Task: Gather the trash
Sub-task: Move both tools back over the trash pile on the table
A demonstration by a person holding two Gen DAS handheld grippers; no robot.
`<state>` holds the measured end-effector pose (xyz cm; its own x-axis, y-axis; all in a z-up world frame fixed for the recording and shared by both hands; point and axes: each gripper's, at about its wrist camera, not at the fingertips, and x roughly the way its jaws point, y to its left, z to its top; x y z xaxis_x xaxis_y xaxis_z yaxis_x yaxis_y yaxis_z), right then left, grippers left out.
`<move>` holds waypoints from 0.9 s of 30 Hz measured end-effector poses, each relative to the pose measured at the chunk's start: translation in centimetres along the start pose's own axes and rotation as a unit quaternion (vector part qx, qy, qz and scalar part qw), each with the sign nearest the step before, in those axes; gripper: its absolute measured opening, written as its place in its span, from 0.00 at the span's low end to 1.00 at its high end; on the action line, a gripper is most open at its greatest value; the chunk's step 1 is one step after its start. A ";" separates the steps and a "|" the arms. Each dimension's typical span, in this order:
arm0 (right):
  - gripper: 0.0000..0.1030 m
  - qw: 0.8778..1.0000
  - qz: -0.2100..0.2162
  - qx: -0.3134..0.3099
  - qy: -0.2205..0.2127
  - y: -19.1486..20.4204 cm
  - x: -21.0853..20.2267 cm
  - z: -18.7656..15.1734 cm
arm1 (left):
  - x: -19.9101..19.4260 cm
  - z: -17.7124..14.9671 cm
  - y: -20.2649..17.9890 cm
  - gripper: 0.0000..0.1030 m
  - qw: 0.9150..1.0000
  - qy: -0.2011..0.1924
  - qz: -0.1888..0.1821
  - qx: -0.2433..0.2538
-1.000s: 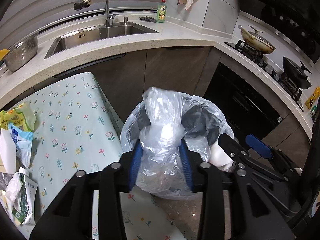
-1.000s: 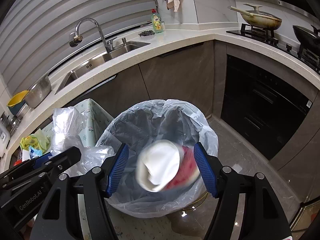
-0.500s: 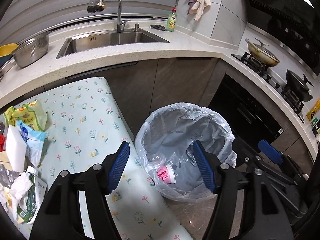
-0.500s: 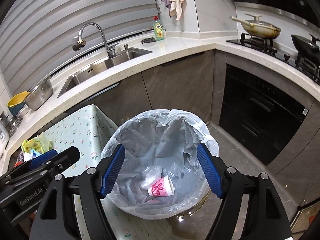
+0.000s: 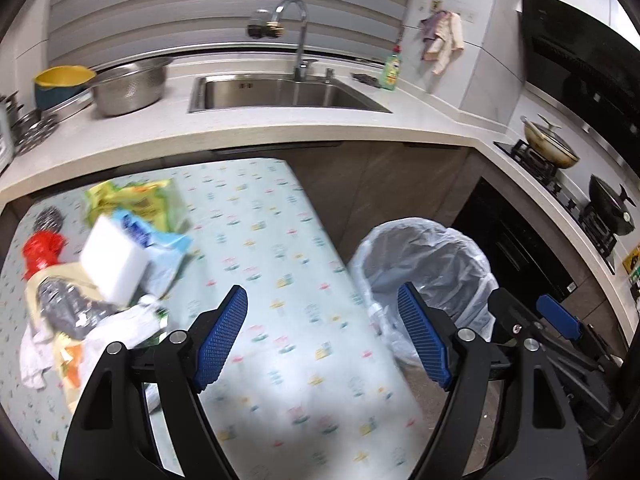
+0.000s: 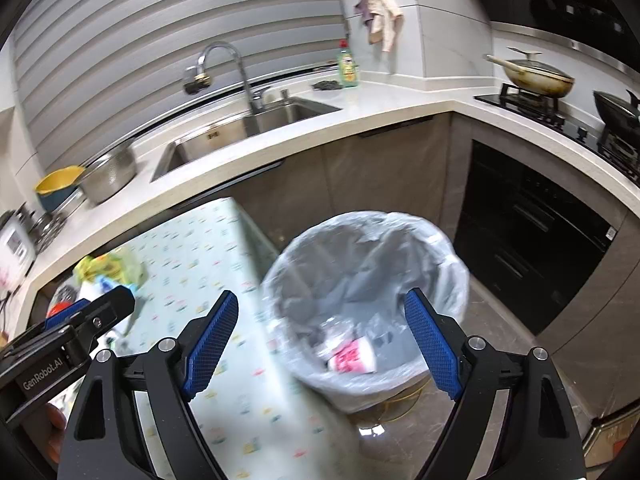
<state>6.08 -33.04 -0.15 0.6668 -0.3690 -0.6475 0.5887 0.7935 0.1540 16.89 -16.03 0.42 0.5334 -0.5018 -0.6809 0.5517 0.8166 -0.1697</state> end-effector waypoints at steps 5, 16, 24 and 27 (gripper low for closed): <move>0.79 0.999 0.025 -0.026 0.008 4.1 -1.0 -1.8 | -2.2 -1.5 4.6 0.72 0.999 0.004 0.033 -0.029; 0.79 0.991 0.088 -0.097 0.039 14.1 -1.7 -5.8 | -6.8 -4.4 15.0 0.72 0.991 -0.002 0.099 -0.094; 0.70 0.979 0.132 -0.135 0.072 20.6 -0.7 -8.4 | -8.2 -7.1 22.0 0.72 0.979 0.012 0.140 -0.144; 0.66 0.975 0.145 -0.146 0.084 22.5 0.0 -9.2 | -8.2 -7.7 24.1 0.72 0.975 0.017 0.149 -0.162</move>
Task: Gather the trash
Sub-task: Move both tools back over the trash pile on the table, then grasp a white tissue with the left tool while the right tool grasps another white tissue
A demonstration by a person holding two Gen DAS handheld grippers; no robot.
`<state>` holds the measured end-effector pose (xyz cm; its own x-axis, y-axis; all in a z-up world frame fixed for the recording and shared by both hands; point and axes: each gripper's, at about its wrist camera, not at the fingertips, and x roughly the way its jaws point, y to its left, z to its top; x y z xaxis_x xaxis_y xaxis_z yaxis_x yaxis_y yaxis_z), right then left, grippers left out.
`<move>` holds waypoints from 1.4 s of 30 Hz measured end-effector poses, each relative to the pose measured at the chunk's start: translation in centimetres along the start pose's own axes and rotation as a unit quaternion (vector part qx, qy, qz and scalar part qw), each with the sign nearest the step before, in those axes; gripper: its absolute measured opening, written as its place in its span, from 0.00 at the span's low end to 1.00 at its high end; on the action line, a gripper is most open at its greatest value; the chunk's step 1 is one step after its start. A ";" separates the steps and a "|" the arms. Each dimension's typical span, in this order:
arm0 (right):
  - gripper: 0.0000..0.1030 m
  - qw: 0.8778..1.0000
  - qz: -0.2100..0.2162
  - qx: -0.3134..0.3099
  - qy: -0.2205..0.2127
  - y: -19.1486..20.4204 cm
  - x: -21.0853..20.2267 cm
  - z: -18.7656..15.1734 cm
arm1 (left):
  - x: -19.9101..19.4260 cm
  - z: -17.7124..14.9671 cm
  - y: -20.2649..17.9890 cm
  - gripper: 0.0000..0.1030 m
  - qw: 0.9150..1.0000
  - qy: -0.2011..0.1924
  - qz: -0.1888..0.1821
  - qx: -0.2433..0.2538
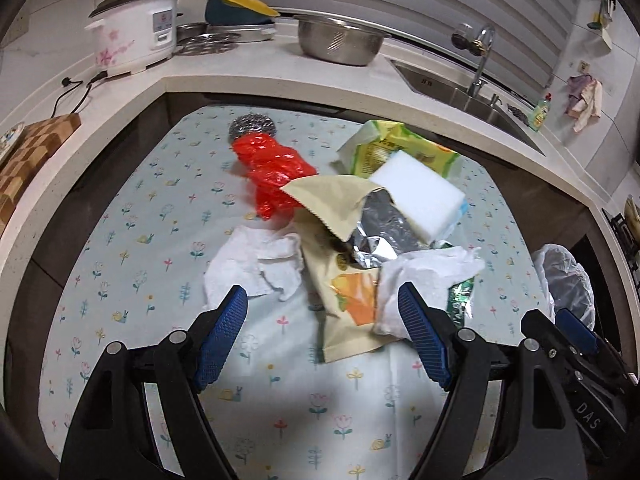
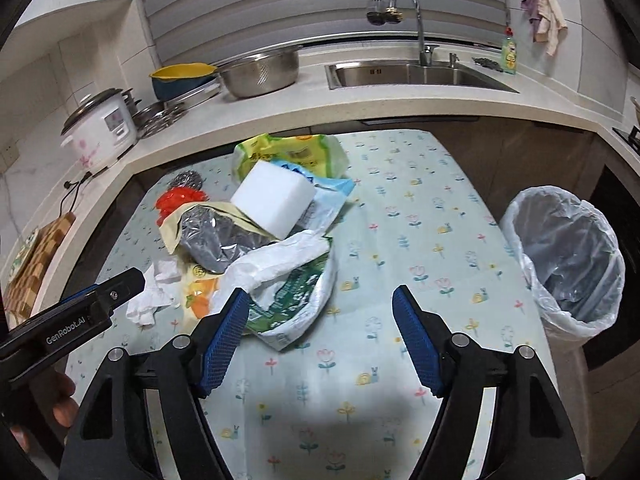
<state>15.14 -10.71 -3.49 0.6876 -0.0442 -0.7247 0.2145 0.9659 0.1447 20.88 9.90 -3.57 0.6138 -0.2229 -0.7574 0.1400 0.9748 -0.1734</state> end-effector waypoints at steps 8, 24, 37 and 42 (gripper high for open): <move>0.60 0.999 0.011 -0.020 0.026 3.2 3.6 0.2 | 2.5 -0.1 3.8 0.72 0.999 0.021 0.019 -0.027; 0.51 0.997 0.020 -0.028 0.068 5.6 9.4 0.4 | 8.3 -0.2 8.1 0.81 0.996 0.065 0.029 -0.059; 0.12 0.997 0.042 -0.028 0.052 5.3 7.7 1.2 | 8.6 0.0 6.9 0.16 0.996 0.077 0.006 -0.038; 0.11 0.998 0.047 -0.023 0.025 4.9 5.0 2.2 | 6.4 0.7 6.3 0.11 0.998 0.054 -0.003 -0.033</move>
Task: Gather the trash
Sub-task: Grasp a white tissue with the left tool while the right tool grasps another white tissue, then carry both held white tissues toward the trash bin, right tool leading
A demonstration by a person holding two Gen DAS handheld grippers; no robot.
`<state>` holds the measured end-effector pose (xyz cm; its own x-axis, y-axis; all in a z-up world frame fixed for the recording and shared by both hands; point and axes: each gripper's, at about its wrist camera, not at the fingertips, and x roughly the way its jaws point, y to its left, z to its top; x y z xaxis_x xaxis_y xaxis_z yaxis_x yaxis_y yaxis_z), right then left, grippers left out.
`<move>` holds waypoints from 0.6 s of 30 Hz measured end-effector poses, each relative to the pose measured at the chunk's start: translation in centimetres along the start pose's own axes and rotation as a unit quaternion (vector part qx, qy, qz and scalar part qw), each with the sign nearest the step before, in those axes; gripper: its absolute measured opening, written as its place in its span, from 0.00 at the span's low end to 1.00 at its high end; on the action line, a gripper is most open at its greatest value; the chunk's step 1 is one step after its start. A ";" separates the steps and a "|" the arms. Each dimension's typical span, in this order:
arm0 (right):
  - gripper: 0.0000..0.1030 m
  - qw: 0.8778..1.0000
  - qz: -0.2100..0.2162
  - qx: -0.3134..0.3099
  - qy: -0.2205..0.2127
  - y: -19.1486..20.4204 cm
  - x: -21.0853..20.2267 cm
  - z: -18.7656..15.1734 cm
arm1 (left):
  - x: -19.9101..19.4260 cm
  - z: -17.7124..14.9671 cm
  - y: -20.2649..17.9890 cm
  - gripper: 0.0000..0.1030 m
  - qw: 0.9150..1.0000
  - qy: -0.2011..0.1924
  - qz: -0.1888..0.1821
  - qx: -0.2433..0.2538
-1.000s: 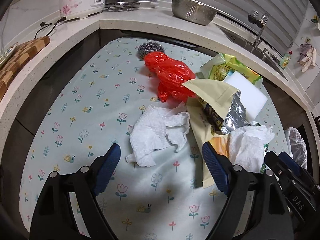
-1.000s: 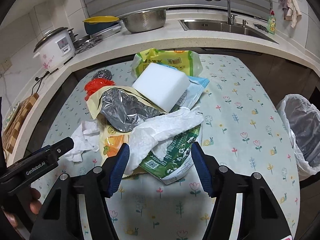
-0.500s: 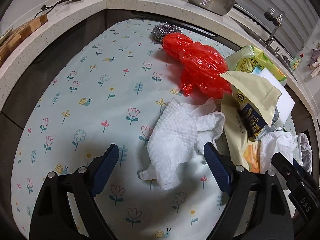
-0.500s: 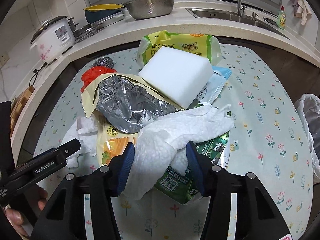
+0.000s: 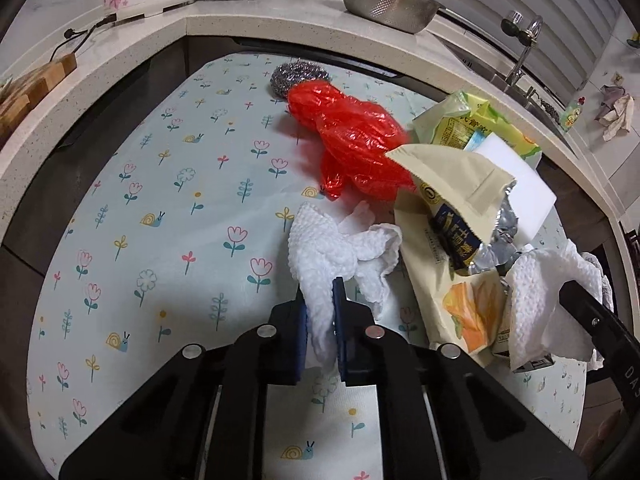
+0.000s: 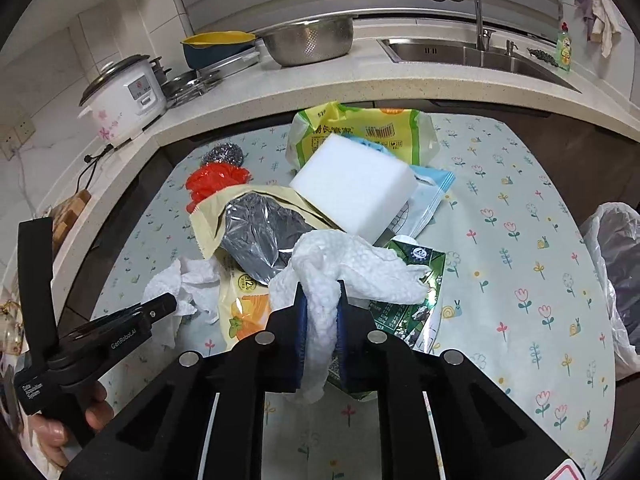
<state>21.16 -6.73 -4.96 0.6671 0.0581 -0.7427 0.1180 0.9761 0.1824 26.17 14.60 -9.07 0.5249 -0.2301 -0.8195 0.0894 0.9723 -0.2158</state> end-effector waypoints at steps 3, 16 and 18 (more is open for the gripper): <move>0.11 1.000 0.001 0.003 -0.017 -0.3 -1.8 0.4 | -1.8 0.2 -0.7 0.10 1.000 -0.015 -0.005 0.007; 0.11 0.996 -0.011 0.031 -0.088 -3.8 -9.5 0.3 | -10.6 -0.4 -6.4 0.07 0.994 -0.086 -0.043 0.058; 0.11 0.995 -0.013 0.038 -0.096 -4.6 -10.5 0.1 | -11.7 -0.8 -7.9 0.07 0.992 -0.094 -0.052 0.072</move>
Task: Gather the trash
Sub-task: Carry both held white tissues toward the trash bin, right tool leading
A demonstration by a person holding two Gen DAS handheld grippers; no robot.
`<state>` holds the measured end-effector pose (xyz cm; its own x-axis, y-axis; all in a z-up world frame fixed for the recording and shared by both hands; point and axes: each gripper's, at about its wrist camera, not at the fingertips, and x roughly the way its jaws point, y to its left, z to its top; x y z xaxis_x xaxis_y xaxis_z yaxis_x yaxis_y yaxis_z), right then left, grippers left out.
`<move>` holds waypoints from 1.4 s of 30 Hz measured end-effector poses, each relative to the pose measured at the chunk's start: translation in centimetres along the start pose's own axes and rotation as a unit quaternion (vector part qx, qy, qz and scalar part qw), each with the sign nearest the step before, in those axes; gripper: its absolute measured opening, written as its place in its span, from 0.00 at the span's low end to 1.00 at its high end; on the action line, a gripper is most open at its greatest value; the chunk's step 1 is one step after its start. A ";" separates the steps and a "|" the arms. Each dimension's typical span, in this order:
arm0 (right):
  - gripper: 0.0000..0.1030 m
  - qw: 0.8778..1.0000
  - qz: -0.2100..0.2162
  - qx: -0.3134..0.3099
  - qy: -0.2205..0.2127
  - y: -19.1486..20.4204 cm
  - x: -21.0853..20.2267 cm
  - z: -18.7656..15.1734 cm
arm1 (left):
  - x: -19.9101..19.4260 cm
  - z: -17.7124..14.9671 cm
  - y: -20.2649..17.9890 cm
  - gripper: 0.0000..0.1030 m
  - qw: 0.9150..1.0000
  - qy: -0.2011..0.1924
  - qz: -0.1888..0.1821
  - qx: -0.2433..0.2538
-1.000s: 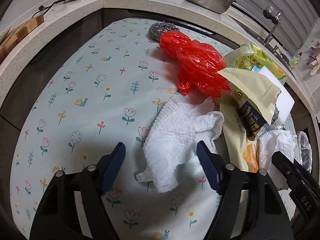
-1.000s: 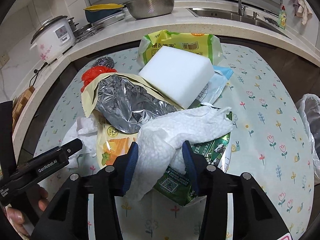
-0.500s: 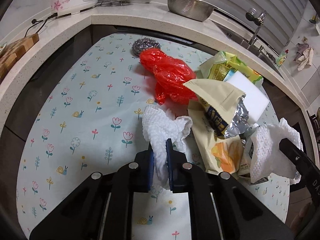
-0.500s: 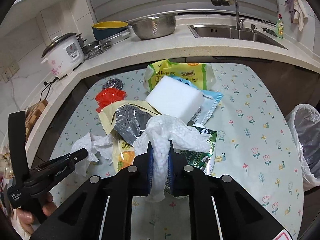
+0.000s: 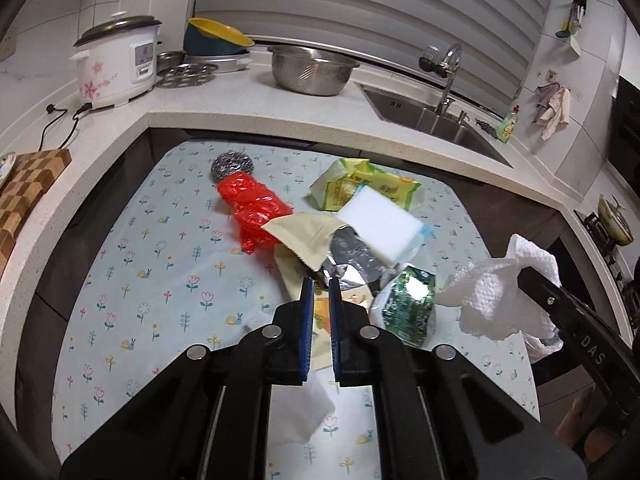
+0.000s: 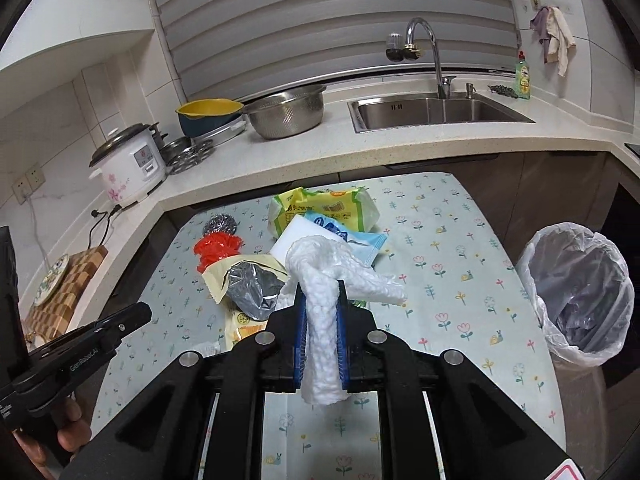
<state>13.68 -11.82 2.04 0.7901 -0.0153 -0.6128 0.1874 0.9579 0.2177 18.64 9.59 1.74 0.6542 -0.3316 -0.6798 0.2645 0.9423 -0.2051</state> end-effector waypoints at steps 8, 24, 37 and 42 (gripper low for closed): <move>0.11 0.999 -0.019 0.029 -0.024 -4.8 -3.7 -0.3 | -2.3 -0.4 -7.3 0.07 0.998 -0.017 -0.036 0.054; 0.11 0.990 -0.068 0.109 -0.053 -16.1 -9.0 -2.0 | -2.7 -2.9 -20.6 0.07 0.985 -0.009 -0.097 0.145; 0.11 0.992 -0.061 0.104 -0.033 -16.9 -7.9 -3.6 | 2.3 -7.2 -9.4 0.71 0.993 0.048 0.060 0.084; 0.11 0.994 -0.046 0.095 -0.024 -15.7 -6.6 -3.4 | 5.4 -9.1 -2.1 0.74 0.988 0.102 0.113 0.019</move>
<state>3.56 -25.75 0.09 0.7902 -0.1181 -0.6014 0.3633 0.8805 0.3045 15.19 6.25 -7.88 0.5447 -0.0941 -0.8333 0.1577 0.9875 -0.0085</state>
